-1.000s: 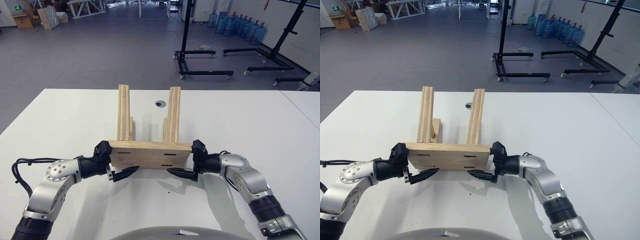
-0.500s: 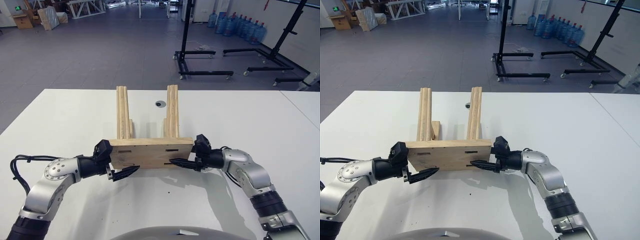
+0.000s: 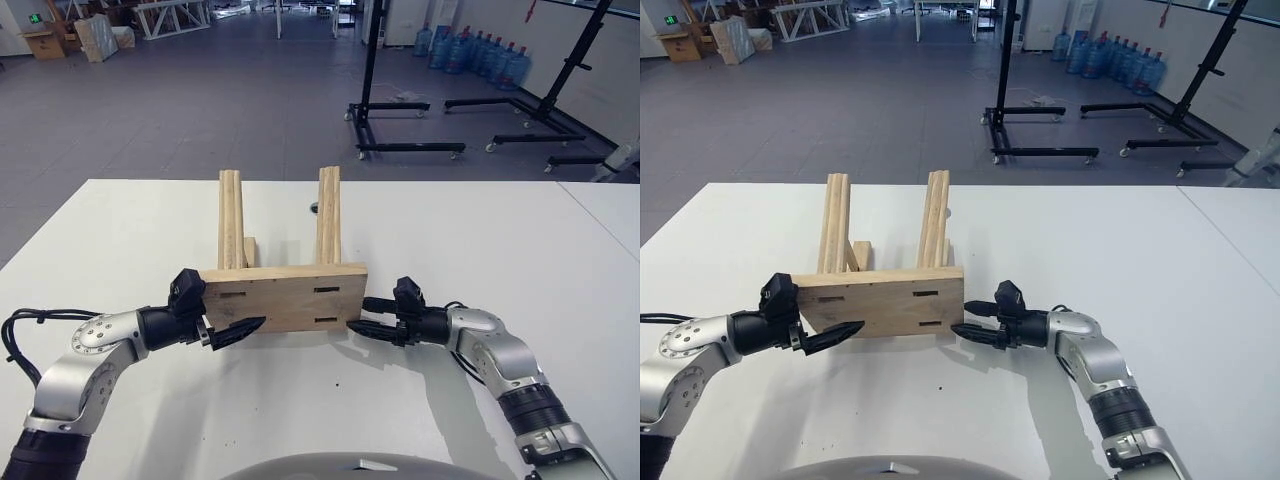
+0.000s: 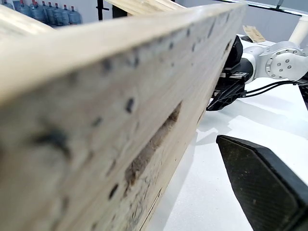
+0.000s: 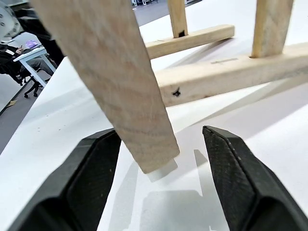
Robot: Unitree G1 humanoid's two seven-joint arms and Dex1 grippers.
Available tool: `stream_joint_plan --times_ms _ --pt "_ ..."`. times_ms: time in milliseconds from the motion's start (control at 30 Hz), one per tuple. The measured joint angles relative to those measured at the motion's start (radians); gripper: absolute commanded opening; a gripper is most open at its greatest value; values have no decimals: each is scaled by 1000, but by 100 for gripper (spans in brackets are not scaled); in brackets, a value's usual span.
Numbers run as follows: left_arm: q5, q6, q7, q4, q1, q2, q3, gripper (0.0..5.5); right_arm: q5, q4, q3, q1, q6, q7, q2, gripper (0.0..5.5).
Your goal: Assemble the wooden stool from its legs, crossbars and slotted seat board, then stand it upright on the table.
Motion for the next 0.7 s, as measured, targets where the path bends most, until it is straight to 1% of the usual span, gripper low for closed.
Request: stream_joint_plan --times_ms 167,233,300,333,400,467,533,700 --pt "-48 28 51 -77 63 -38 12 487 -4 2 -4 0 -3 1 -2 303" --pt "-19 0 56 -93 69 -50 -26 487 22 -45 -50 7 21 9 -33 303" --pt "16 -25 60 -95 68 -54 -57 487 63 -116 -107 1 39 37 -91 303" --pt "33 -42 65 -87 67 -55 -69 487 71 -143 -111 1 48 43 -102 303" --pt "70 -95 67 -57 61 -75 -104 487 99 -220 -89 -4 75 33 -74 303" --pt "94 -133 59 -44 55 -81 -131 487 111 -261 -43 -23 103 21 -31 303" --pt "104 -148 58 -14 46 -82 -130 487 99 -266 -5 -23 107 21 -21 303" --pt "113 -152 60 14 19 -81 -124 487 51 -215 18 -22 51 -19 4 221"
